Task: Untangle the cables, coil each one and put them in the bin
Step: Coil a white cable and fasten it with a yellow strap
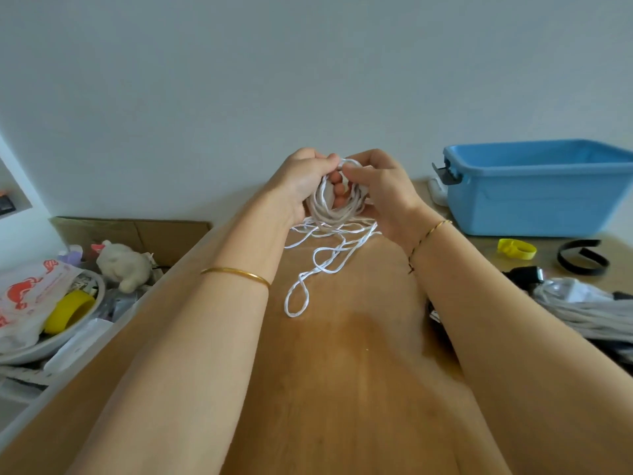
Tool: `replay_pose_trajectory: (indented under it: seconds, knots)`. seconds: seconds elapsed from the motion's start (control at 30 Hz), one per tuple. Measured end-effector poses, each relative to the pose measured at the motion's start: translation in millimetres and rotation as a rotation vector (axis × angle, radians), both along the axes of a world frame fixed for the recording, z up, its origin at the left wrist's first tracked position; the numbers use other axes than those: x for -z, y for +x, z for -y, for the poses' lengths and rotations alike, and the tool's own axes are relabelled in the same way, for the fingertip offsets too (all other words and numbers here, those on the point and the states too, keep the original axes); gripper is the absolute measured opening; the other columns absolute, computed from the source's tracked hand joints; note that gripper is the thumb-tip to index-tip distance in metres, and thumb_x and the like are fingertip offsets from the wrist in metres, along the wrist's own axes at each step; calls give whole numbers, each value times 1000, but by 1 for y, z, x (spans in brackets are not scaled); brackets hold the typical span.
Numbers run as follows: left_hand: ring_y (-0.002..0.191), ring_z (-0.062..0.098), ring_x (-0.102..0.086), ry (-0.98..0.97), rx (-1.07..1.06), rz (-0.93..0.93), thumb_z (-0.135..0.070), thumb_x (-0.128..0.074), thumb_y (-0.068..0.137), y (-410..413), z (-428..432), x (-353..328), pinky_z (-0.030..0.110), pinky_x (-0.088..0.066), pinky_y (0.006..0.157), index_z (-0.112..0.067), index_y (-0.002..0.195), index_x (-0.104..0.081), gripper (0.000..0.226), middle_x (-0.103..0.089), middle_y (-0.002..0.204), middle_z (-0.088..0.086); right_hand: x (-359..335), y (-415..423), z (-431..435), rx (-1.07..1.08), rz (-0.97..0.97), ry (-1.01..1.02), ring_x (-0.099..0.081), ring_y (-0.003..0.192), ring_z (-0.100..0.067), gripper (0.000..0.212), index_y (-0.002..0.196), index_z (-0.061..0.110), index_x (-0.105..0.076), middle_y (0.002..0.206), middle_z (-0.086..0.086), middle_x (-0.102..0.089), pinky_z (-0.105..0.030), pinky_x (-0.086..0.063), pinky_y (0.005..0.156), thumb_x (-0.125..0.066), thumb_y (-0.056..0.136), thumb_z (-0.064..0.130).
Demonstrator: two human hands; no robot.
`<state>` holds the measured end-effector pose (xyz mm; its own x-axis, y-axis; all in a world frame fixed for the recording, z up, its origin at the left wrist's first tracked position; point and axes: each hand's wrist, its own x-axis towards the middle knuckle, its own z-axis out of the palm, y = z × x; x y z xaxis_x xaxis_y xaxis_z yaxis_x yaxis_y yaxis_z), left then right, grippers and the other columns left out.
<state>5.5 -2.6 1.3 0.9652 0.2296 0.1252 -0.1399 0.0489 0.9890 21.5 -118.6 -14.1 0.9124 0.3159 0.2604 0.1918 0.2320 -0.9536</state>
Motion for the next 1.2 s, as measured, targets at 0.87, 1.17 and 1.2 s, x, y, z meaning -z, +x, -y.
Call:
replay_pose_trajectory:
  seconds: [0.87, 1.17, 1.2]
  knots:
    - [38, 11, -35, 118, 19, 38, -7, -54, 93, 74, 176, 10, 17, -31, 37, -14, 73, -36, 28, -42, 58, 6, 8, 62, 213, 222, -154, -1178, -42, 53, -22, 36, 122, -19, -46, 62, -13, -40, -27, -42, 52, -47, 87, -12]
    - [34, 9, -36, 112, 21, 49, -6, -53, 94, 69, 173, 12, 19, -32, 36, -12, 73, -36, 28, -43, 57, 5, 33, 73, 206, 184, -154, -1361, -62, 72, -31, 16, 97, -8, -62, 74, -17, -63, -47, -54, 88, -65, 84, 2]
    - [34, 9, -36, 114, 22, 55, -6, -53, 94, 67, 172, 11, 19, -32, 36, -12, 73, -36, 27, -43, 56, 5, 33, 74, 207, 191, -144, -1342, -59, 68, -30, 25, 106, -10, -62, 74, -17, -61, -45, -54, 88, -64, 85, 2]
